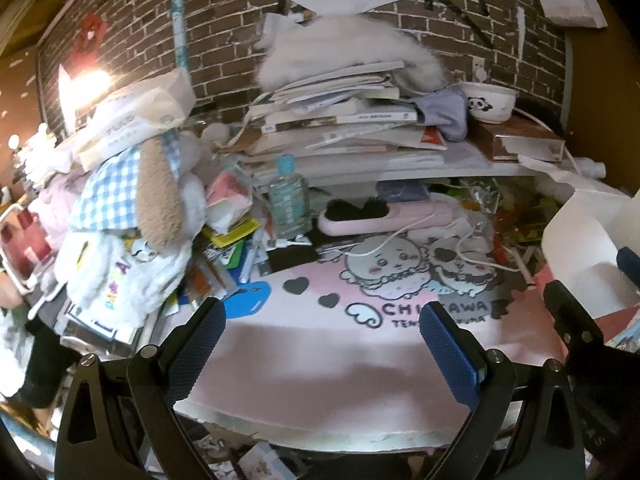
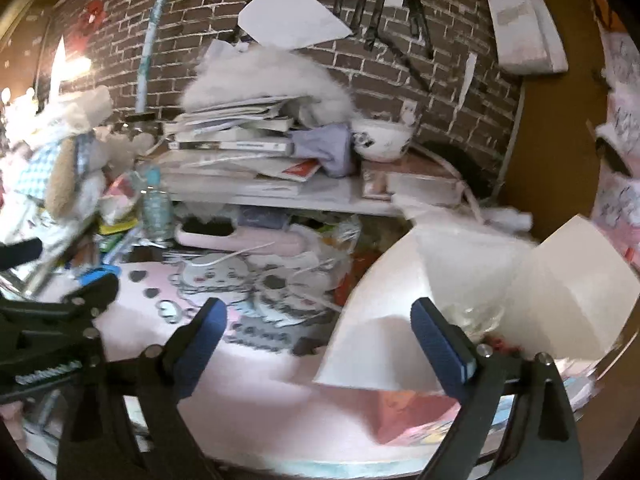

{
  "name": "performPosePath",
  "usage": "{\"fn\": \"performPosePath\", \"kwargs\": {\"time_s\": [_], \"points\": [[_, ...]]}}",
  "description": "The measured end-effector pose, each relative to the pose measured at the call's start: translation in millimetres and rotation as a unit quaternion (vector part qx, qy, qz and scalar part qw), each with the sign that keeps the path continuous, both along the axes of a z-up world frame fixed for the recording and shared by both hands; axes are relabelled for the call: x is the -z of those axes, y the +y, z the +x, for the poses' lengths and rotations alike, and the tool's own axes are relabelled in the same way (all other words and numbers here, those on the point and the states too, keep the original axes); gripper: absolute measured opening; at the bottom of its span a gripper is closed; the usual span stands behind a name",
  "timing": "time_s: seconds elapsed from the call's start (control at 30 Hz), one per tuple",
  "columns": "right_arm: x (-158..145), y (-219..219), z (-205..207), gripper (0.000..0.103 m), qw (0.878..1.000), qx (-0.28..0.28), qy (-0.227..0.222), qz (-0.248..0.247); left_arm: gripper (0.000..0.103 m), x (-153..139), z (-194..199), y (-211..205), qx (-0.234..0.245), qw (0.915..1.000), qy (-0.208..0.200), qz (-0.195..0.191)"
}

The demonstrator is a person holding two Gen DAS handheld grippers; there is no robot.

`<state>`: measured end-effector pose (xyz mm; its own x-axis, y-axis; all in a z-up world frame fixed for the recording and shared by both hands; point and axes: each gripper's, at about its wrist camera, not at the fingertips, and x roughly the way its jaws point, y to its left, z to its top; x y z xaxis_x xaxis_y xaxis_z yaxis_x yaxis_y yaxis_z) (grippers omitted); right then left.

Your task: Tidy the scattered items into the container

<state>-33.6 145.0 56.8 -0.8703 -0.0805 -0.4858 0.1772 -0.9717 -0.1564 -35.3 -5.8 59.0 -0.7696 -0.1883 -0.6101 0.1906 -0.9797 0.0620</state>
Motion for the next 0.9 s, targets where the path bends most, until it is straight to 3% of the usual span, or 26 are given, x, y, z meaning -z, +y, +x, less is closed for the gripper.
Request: {"fn": "performPosePath", "kwargs": {"time_s": [0.43,0.9], "points": [[17.4,-23.5,1.7,0.092,0.999,-0.03,-0.029,-0.022,0.097,2.8,10.4,-23.9,-0.047,0.9988,0.003,-0.016],[51.3,-4.8,-9.5,0.092,0.995,0.011,-0.068,-0.068,0.097,22.1,11.1,-18.3,-0.04,0.9987,-0.016,-0.029]]}}
